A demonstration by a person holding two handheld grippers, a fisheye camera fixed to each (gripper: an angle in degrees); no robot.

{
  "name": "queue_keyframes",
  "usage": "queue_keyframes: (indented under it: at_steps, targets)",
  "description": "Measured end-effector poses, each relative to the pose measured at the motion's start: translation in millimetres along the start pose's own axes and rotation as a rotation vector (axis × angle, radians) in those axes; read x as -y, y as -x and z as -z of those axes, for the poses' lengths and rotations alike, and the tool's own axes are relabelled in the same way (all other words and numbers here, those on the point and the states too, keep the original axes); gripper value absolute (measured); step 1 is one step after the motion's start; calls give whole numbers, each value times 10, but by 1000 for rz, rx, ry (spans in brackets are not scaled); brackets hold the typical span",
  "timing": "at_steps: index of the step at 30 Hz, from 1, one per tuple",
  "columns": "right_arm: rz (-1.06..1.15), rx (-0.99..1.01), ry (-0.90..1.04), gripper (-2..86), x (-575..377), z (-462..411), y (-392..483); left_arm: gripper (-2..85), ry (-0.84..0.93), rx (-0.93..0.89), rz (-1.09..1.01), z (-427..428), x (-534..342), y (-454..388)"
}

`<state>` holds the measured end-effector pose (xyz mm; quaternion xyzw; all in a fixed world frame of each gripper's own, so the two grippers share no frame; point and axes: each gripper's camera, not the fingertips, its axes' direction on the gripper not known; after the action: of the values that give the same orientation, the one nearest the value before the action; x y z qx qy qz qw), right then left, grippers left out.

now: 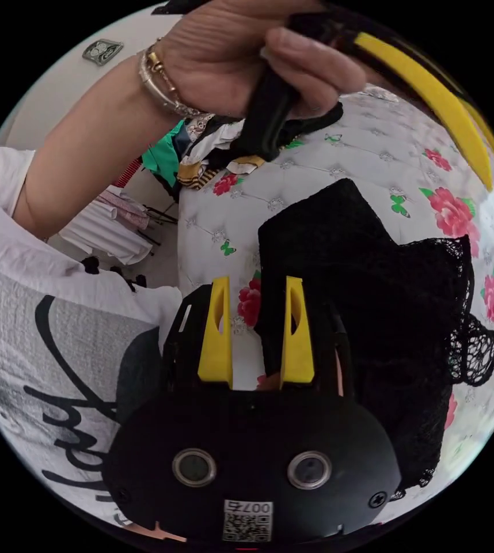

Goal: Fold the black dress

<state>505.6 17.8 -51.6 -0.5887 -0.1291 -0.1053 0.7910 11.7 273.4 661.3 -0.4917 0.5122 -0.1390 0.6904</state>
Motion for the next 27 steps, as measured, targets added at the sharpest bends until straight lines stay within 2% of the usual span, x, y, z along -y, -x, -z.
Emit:
queue_keyframes:
  at_steps: [2, 3, 5, 7, 9, 13, 14, 17, 19, 22, 24, 27]
  targets:
    - [-30, 2, -27, 101, -99, 16, -35, 132, 152, 85, -5, -429, 63, -42]
    - [-39, 1, -47, 101, -147, 43, -28, 96, 193, 155, 62, -579, 24, 24]
    - [-60, 3, -113, 100, -397, 168, 54, 18, 113, 120, 175, -520, -117, 179]
    - [-77, 2, -171, 97, -652, 289, 140, 4, -17, 30, 326, -258, -398, 410]
    - [-139, -43, -242, 92, -965, 441, 184, -1, -101, 47, 402, 7, -649, 525]
    - [-567, -189, -345, 81, -1924, 679, -84, -4, -247, 75, 549, 526, -1272, 652]
    - [-712, -246, -321, 79, -2196, 671, -178, -4, -262, 82, 574, 564, -1363, 657]
    - [-922, -258, -282, 73, -2673, 608, -298, -5, -280, 135, 705, 578, -1771, 669]
    - [-950, -210, -307, 67, -2784, 546, -297, -5, -264, 136, 843, 489, -1991, 722]
    - [-918, -179, -220, 48, -2724, 340, -325, -4, -305, 116, 930, 503, -2083, 789]
    - [-903, -245, -156, 29, -2680, 335, -300, -4, -318, 119, 897, 597, -2024, 775]
    - [-842, -356, -245, 10, -2796, 735, -47, -3, -274, 175, 772, 739, -1929, 646]
